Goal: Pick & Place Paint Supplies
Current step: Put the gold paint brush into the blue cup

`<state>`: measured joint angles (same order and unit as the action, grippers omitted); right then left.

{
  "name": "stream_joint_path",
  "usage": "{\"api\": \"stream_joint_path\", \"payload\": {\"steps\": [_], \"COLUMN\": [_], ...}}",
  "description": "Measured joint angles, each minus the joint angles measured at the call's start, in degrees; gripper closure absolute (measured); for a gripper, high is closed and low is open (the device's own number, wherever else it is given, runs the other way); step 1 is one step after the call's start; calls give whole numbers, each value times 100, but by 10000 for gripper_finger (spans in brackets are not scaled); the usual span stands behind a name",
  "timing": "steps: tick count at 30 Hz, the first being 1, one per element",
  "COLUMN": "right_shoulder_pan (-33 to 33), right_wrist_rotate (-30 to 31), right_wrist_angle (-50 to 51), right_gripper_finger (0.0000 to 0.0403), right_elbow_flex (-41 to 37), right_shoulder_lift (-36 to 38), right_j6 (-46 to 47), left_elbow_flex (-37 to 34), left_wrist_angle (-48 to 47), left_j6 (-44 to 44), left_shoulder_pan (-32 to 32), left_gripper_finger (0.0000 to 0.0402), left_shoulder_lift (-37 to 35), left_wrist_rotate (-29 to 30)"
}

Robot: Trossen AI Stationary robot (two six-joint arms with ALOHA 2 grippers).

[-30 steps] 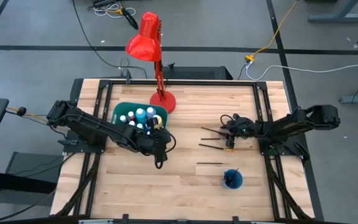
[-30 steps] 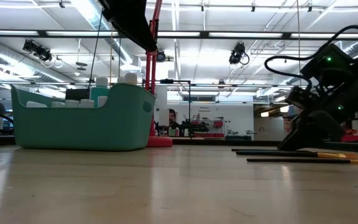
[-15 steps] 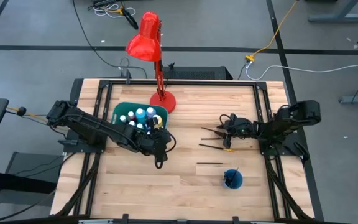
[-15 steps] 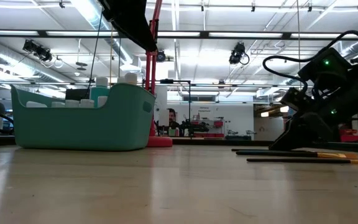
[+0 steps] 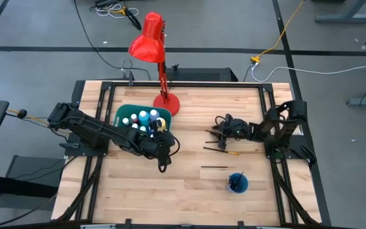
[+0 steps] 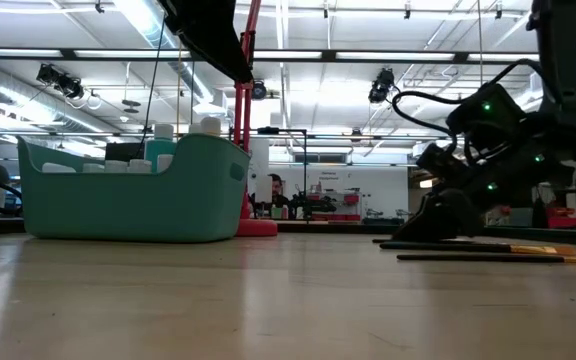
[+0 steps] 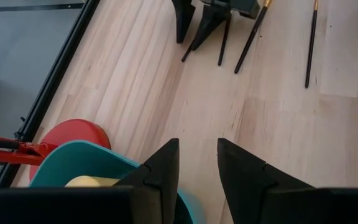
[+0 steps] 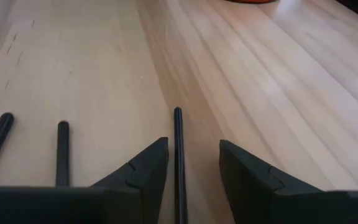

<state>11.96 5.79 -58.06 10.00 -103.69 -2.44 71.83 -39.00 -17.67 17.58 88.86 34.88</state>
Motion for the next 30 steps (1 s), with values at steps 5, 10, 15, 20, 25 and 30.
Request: {"api": "stream_joint_path", "payload": {"steps": [5,10,15,20,25,30], "right_shoulder_pan": [29,27,64,83,88,107], "right_wrist_rotate": [-159,-249,-284,-292,-257,-426], "right_wrist_angle": [-339,-591,-559,-477,-435,-656], "right_gripper_finger": [252,278,323,383,388,391], "right_elbow_flex": [7,4,58,166,236,220], "right_shoulder_lift": [-268,-437,-453,-460,-469,-368], "right_j6": [3,-21,-46,-42,-37,230], "left_elbow_flex": [0,0,0,0,-1,0], "left_wrist_angle": [0,2,2,2,4,4], "left_j6": [-4,-11,-13,-13,-15,-35], "left_shoulder_pan": [0,0,0,0,1,0], "left_gripper_finger": [288,288,288,288,288,288], "left_shoulder_lift": [0,0,0,0,0,0], "left_wrist_rotate": [0,1,1,-1,-5,-38]}}
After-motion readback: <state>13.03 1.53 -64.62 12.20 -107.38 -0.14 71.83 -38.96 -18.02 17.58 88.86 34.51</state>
